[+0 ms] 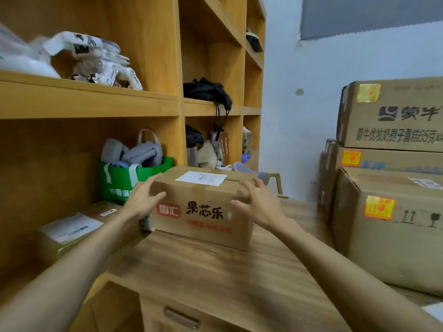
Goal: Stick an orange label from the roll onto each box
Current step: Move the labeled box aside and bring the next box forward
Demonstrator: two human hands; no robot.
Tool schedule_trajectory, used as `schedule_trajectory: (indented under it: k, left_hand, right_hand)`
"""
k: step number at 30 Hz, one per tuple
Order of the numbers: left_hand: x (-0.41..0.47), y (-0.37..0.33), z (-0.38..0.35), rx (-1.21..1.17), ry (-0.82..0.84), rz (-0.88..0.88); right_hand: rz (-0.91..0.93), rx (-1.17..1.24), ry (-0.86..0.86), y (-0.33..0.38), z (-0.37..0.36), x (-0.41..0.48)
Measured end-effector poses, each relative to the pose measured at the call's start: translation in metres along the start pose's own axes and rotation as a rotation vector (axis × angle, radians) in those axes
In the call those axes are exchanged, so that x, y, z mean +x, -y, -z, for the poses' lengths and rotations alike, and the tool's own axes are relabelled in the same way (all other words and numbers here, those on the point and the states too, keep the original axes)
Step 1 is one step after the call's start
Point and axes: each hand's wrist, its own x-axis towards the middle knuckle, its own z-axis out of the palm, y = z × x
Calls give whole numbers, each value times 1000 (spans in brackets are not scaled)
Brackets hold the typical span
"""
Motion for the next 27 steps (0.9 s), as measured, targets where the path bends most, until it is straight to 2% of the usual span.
schedule_trajectory:
  k: [4,8,12,17,27]
  left_hand:
    - [16,9,0,-35,93,-28]
    - [25,13,-8,-3,67,-43]
    - [23,14,-15,-31,85,-49]
    - [-2,1,-30,-74,111,-187]
    - [-83,-72,-71,-81,22,-313]
  right_hand:
    - [-42,-25,38,-6,-16,13]
    - [7,-55,22,-18,-16,9]
    - [5,30,34,-41,-3,-5]
    - [7,111,82,-85,31,-34]
    - [-26,-153,-41,-142,85,-103]
